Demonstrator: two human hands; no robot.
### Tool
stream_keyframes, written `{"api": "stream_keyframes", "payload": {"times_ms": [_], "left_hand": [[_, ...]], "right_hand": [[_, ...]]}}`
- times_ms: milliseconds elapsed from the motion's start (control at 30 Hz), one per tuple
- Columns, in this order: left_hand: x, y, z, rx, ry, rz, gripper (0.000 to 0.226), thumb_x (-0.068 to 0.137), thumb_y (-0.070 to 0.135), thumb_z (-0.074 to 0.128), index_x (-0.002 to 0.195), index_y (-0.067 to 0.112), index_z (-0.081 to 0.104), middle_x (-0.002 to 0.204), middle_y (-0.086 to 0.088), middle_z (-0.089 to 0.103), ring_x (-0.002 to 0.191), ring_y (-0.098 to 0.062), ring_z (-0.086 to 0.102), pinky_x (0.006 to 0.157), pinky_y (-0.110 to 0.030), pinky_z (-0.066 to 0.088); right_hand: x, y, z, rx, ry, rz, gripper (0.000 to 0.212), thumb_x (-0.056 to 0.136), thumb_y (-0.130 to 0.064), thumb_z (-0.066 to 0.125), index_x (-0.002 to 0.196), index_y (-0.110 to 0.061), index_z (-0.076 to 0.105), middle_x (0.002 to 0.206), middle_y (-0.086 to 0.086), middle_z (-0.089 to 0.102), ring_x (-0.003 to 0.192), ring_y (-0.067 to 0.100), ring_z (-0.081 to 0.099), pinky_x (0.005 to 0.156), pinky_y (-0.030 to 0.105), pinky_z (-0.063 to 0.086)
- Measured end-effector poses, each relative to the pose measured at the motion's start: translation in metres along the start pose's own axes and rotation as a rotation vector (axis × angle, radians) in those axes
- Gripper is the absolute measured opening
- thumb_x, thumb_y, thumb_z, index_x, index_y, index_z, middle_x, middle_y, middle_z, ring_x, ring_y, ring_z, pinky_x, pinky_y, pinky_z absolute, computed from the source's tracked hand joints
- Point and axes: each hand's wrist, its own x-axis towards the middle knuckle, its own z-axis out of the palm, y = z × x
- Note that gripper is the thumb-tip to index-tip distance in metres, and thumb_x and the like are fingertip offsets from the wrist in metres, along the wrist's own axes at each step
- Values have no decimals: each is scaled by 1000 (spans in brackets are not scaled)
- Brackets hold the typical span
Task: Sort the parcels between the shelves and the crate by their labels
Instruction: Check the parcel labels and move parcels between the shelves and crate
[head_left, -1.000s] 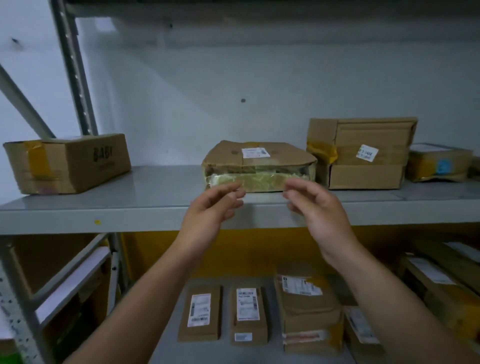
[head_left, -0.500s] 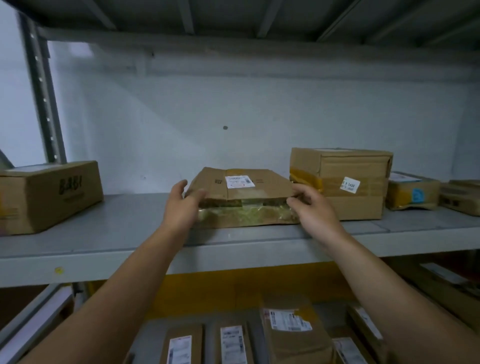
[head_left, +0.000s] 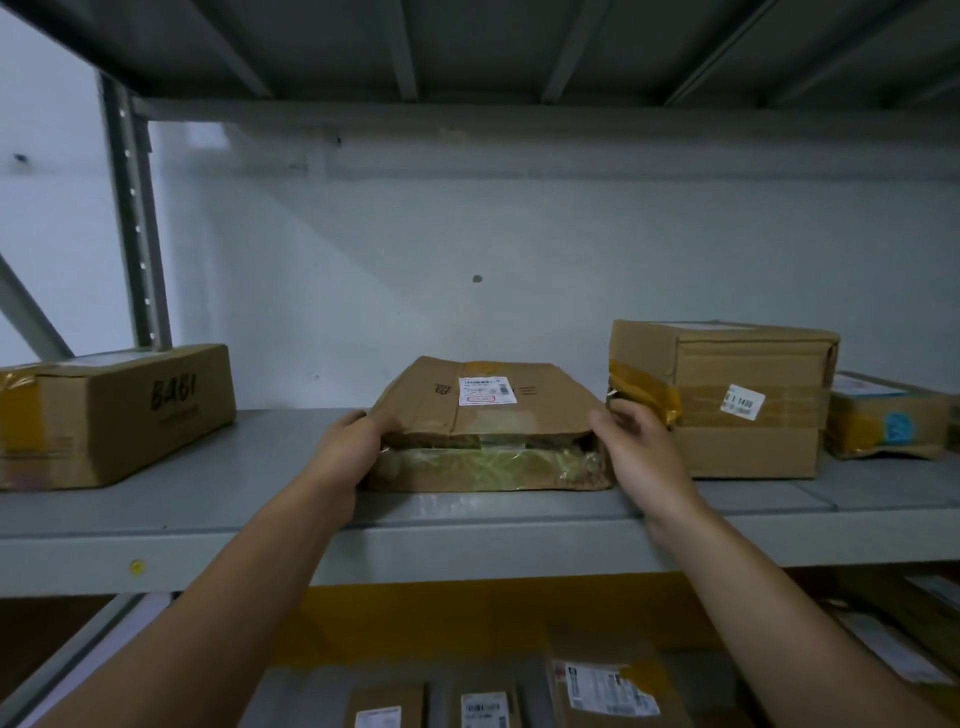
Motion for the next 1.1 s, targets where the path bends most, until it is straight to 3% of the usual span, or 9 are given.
{"api": "stream_keyframes", "payload": {"times_ms": [67,133,267,433,633,800,900,1033,1100], "left_hand": [[-7,-2,-5,-24,-14,-6,20,86,25,59,101,14,66,105,-12,65,94,-26,59,87,-38,48],[-12,-4,-8,-63,-30,-2,20,88,22,57,103,14,66,98,-8,65,86,-22,59,76,-35,49],[-21,-6,-12,-138,-56,18,21,89,18,57,106,12,67,85,-3,66,73,-16,59,59,-28,42],[-20,2,-20,-253,-58,-82,22,87,28,60,101,12,66,87,-6,64,78,-22,58,64,-31,45],[-11,21,-27,-291,-211,-148,31,90,33,62,112,11,63,99,-14,74,82,-29,70,68,-36,55],[-10,17,-23,-335,-211,-42,31,91,16,62,121,11,57,106,-17,71,87,-31,69,63,-34,60],[-10,12,-25,-387,-222,22,38,89,15,63,126,15,55,111,-16,70,96,-33,69,68,-37,58],[-12,8,-29,-405,-186,116,48,86,17,68,131,22,54,115,-13,69,100,-32,69,75,-42,57],[-14,8,-31,-405,-183,175,55,83,20,69,135,25,51,120,-11,66,102,-30,68,74,-41,57]], "right_hand": [[4,0,2,31,-41,69,50,95,-47,53,138,-23,46,134,-4,51,117,15,51,91,33,43],[9,0,4,64,-92,134,46,92,-50,56,131,-26,51,130,-5,57,117,18,55,100,43,46],[13,1,8,119,-133,162,29,94,-30,58,123,-26,58,112,-1,68,103,19,65,90,42,54],[5,4,6,181,-136,120,21,95,-23,57,114,-32,62,112,-3,70,105,19,65,95,47,52],[-2,5,1,301,-172,47,48,97,-21,57,142,-29,43,127,-5,60,113,16,59,96,38,50],[-4,6,-4,394,-149,4,49,94,-12,58,138,-30,47,125,-4,59,112,16,60,86,32,50],[2,2,-6,478,-135,63,48,93,-15,57,140,-25,48,125,4,61,112,23,60,85,39,51],[8,-10,-6,438,-200,155,22,93,-31,58,114,-34,60,114,7,68,109,28,62,95,50,49],[10,-15,-8,469,-264,190,24,92,-31,57,116,-32,59,112,9,67,109,29,61,94,50,48]]}}
